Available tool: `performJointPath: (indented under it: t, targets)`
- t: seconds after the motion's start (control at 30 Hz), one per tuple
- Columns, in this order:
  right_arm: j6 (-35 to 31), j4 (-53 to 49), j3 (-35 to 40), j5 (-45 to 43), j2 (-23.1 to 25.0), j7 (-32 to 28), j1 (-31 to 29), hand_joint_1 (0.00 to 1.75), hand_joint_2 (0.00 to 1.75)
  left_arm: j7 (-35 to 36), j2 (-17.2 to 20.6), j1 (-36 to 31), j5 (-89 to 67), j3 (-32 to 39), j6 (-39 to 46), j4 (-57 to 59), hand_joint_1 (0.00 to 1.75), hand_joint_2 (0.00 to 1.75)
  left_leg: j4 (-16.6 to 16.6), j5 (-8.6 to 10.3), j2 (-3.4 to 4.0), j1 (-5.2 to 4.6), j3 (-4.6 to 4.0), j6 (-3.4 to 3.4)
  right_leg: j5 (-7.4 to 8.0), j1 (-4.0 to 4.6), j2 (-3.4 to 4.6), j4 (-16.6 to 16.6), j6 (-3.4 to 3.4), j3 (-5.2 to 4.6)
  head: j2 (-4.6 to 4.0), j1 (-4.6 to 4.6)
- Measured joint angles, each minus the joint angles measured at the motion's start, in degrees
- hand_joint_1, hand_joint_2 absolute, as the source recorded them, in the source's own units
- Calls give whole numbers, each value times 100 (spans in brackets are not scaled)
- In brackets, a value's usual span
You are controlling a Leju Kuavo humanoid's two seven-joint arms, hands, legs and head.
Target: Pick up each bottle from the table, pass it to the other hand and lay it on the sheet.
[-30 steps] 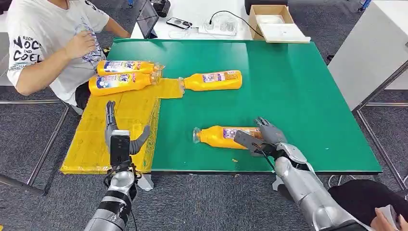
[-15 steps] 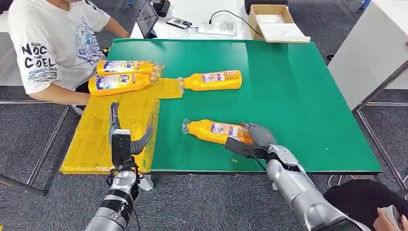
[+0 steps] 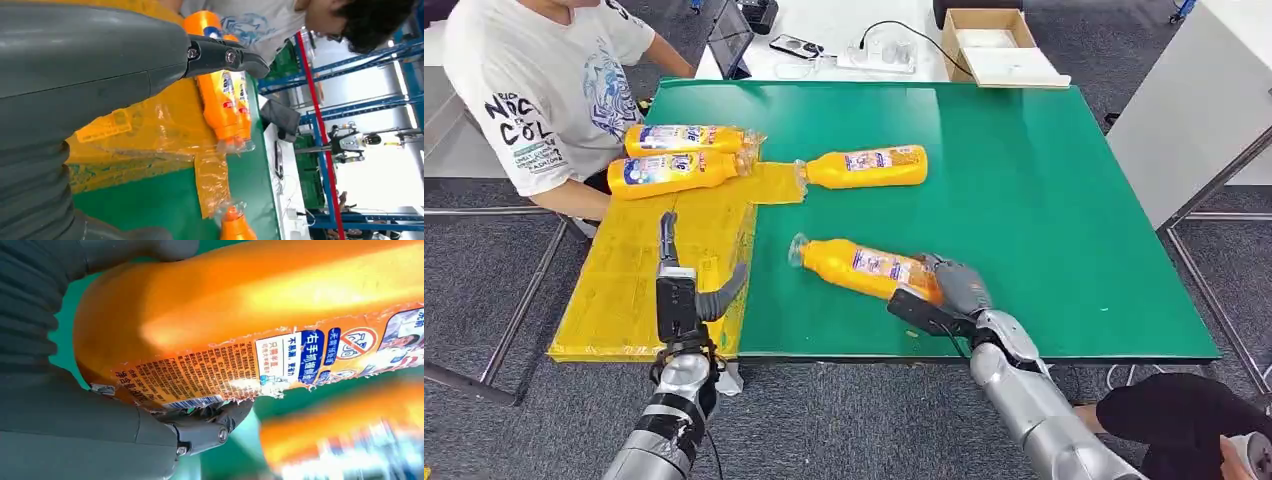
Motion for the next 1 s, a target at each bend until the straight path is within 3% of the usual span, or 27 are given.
performJointPath:
  t: [0.17,0.4,0.67,1.0]
  targets:
    - [-1782,-1425,-896,-814,496,-623,621,175,175,354,-33,46,522,0,-537,-11,0,175,0,0,-14,0,-14,0,-2,0,-3,0,0,-13,0,-2]
    - [-2603,-2860,-1769,-1312,923,-1399,1246,175,175,798,-109,161,1062,-204,-1389,-192,0,175,0,-1,-19,-4,-22,1,-3,-4,-5,-1,0,-18,0,0]
    - [-2161,-3258,-2014,-1290,1065,-1568,1672,175,175,1277,-120,534,1791,-770,-2499,-980,0,175,-1,-2,-16,-3,-22,1,-3,-1,-5,-1,-1,-18,0,0]
    - [-1757,-2972,-1627,-1039,1275,-1891,1977,175,175,1478,-13,912,2654,-1480,-3642,-1983,0,175,-1,-2,-17,0,-26,0,-4,-1,-5,-1,-1,-21,0,0]
